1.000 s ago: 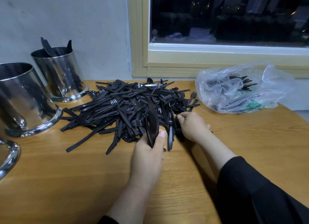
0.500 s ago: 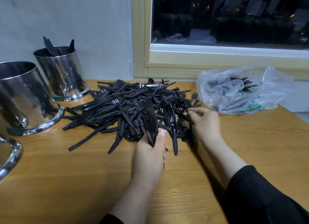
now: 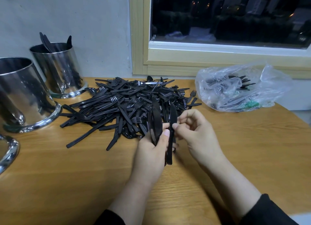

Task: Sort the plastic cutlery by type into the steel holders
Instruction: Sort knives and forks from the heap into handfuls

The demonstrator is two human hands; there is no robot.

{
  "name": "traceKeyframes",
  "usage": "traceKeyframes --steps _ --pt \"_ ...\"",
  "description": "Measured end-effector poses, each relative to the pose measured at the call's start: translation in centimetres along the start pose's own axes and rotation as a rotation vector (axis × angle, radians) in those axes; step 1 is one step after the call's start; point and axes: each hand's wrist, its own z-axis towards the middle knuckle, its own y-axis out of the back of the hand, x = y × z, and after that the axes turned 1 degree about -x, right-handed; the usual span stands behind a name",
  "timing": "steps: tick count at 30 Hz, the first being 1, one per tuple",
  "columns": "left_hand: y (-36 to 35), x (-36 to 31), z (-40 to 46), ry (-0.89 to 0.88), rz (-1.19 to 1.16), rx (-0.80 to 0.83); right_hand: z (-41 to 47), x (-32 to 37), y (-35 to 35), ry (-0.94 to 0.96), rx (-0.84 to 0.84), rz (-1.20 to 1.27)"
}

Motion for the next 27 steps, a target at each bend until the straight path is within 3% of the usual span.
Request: traceKeyframes --steps 4,8,12,14,19,27 --pt "0.1 0.4 -0.1 0.066 0.07 0.0 0.3 0.0 0.4 0.043 0.019 -0.102" --pt "0.2 0.5 0.0 0.055 0.058 -0.118 2.8 -2.9 4.5 0.116 -0.229 -0.688" --pt "0.2 0.8 0.2 0.056 0.075 -0.156 4.4 -5.4 7.7 -0.161 -0.19 -1.156" --pt "0.2 1.0 0.4 0.053 0.075 -0.133 4.5 -5.9 8.0 -0.184 -0.135 -1.2" --pt "0.3 0.5 0.4 0.003 0.017 -0.072 4.2 -6.0 8.3 0.028 -0.09 -1.196" --pt "0.6 0.7 0.3 -0.008 -0.039 -0.101 2.2 -5.5 9.3 0.111 -0.128 -1.156"
